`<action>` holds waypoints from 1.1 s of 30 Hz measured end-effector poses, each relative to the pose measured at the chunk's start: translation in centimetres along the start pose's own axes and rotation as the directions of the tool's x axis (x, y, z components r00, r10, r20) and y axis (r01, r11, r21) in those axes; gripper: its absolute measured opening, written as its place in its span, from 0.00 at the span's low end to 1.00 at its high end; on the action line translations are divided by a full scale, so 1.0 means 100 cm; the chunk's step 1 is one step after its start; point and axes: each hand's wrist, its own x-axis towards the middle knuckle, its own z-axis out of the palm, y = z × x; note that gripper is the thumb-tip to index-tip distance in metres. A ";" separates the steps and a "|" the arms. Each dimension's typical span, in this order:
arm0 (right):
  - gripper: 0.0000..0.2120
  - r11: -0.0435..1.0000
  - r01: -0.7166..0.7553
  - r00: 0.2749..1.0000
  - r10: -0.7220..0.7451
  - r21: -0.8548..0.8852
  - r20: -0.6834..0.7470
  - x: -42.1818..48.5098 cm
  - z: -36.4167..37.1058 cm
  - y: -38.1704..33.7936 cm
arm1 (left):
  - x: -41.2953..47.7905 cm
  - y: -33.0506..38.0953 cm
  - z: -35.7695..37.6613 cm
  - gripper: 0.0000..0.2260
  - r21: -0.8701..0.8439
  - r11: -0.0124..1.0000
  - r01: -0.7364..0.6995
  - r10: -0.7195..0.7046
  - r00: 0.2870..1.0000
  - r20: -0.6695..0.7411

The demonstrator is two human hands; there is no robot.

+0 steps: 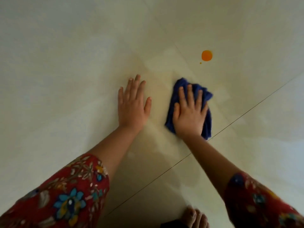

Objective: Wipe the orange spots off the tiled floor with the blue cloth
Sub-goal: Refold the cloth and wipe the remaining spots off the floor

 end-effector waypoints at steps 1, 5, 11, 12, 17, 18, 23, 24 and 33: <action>0.26 0.997 0.082 0.996 -0.082 -0.005 0.024 -0.004 0.002 -0.003 | 0.008 0.008 0.006 0.26 0.004 1.000 -0.024 0.024 0.999 0.035; 0.26 0.962 0.272 0.959 -0.272 0.007 0.080 0.062 -0.006 0.012 | 0.023 0.024 0.024 0.27 0.040 0.995 -0.086 0.083 0.994 0.073; 0.26 0.993 0.109 0.992 -0.111 0.041 0.056 0.022 -0.006 0.032 | 0.024 0.024 0.025 0.27 0.010 0.997 -0.071 0.070 0.995 0.076; 0.26 0.988 0.147 0.985 -0.151 0.052 0.085 0.010 -0.009 0.040 | 0.023 0.024 0.024 0.27 0.018 0.998 -0.065 0.063 0.995 0.074; 0.27 0.943 -0.332 0.943 0.331 0.030 0.034 0.102 -0.013 0.078 | 0.022 0.024 0.025 0.27 0.009 0.997 -0.071 0.070 0.996 0.051; 0.27 0.927 -0.374 0.927 0.372 0.044 0.045 0.127 -0.014 0.080 | 0.022 0.025 0.025 0.27 0.005 0.998 -0.068 0.068 0.996 0.054; 0.24 0.991 -0.119 0.991 0.115 0.058 0.072 0.200 -0.019 0.044 | 0.024 0.024 0.024 0.27 0.011 0.997 -0.070 0.069 0.996 0.056; 0.24 0.999 -0.004 0.997 -0.001 0.053 0.083 0.199 -0.018 0.032 | 0.024 0.024 0.024 0.27 0.008 0.998 -0.069 0.069 0.996 0.054; 0.25 0.952 0.308 0.947 -0.306 -0.002 0.100 0.147 -0.020 0.094 | 0.023 0.024 0.027 0.27 0.003 0.997 -0.078 0.078 0.997 0.024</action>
